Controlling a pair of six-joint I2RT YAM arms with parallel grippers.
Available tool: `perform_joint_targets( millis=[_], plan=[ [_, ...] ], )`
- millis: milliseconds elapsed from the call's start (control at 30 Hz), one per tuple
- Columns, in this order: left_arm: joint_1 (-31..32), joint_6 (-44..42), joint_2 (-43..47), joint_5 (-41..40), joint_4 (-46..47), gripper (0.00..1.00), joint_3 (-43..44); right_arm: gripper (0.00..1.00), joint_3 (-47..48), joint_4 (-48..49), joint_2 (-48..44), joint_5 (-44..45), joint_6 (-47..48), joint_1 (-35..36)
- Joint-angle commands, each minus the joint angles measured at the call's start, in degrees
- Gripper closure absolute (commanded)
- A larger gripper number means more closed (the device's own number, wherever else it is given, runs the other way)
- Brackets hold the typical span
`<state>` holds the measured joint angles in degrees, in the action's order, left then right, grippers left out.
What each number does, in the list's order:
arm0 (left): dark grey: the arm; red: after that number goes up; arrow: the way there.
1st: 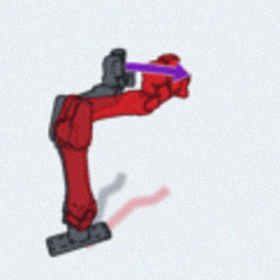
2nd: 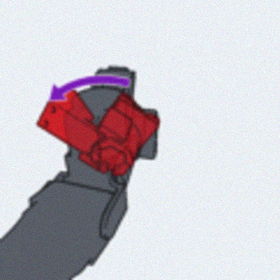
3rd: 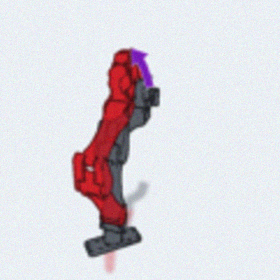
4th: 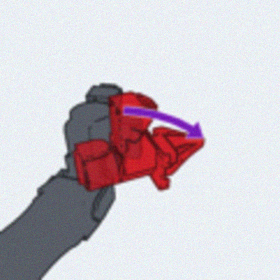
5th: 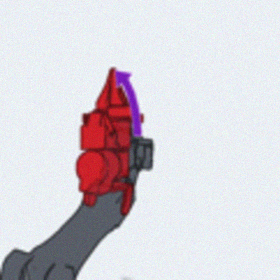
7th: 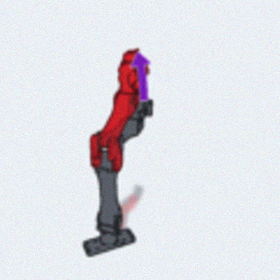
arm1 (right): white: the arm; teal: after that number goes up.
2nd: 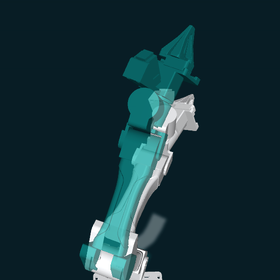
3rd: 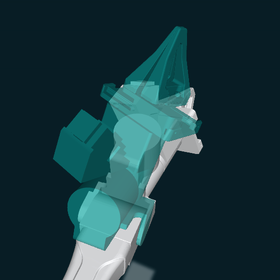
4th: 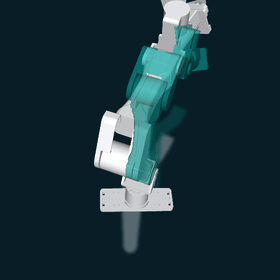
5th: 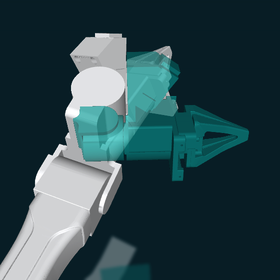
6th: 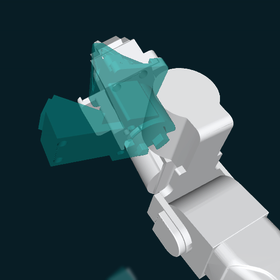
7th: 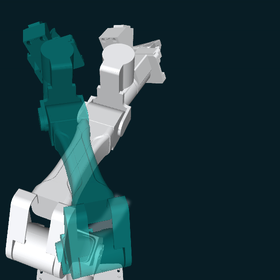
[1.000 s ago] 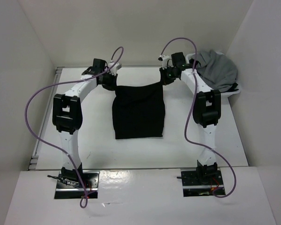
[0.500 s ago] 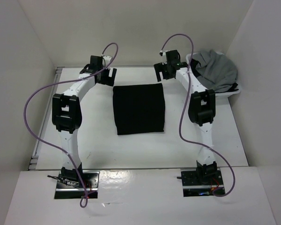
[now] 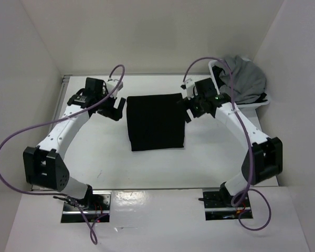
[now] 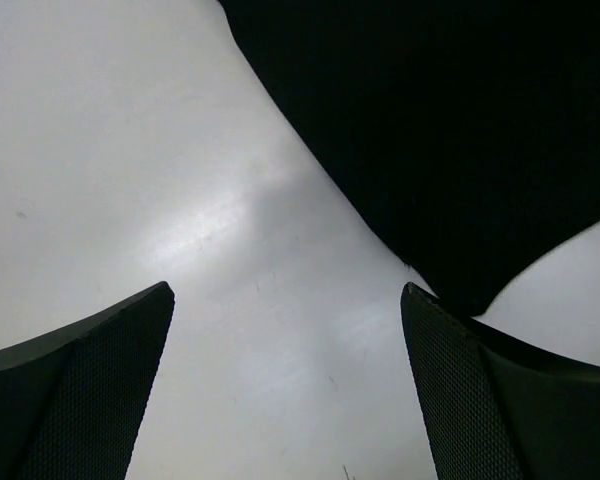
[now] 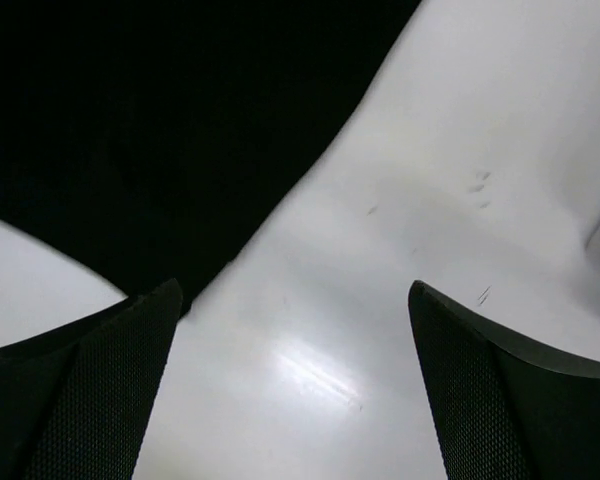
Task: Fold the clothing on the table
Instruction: Flatten the skirt out
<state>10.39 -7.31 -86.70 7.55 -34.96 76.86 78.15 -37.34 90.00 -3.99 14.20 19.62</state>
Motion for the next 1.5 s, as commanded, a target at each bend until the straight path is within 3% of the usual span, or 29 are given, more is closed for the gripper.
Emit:
perform_joint_targets(
  millis=[0,100,233,433,633,800,1133,1467],
  plan=[
    [-0.5,-2.4,3.5,3.7,-5.2,0.0,-5.5,0.02,-7.1,-1.4,-5.3,-3.7,2.9,0.0],
    [-1.8,-1.9,10.1,3.7,-5.7,0.0,-8.6,0.02,-11.7,-2.5,-7.4,-5.9,3.6,1.4],
    [-6.7,-0.5,17.0,-0.8,-3.8,0.0,-10.0,0.02,-9.9,-0.4,-5.0,-4.3,1.0,5.0],
    [-16.5,3.9,26.7,-3.0,-2.1,0.0,-14.0,0.02,3.4,0.3,10.3,-1.4,-10.4,9.0],
    [-24.4,4.4,32.9,-0.5,-3.4,0.0,-19.0,0.02,9.7,2.4,21.8,10.8,-18.1,17.2],
    [-26.7,4.4,34.0,0.5,-2.8,0.0,-19.7,0.02,18.3,-0.3,30.8,16.1,-24.0,22.6],
    [-30.0,4.4,35.1,2.7,-2.7,0.0,-20.9,0.02,26.8,0.9,34.9,16.7,-27.8,21.0],
    [-30.0,3.9,35.1,3.3,-2.2,0.0,-20.9,0.02,19.6,2.6,37.2,9.0,-27.3,20.4]
  ],
)
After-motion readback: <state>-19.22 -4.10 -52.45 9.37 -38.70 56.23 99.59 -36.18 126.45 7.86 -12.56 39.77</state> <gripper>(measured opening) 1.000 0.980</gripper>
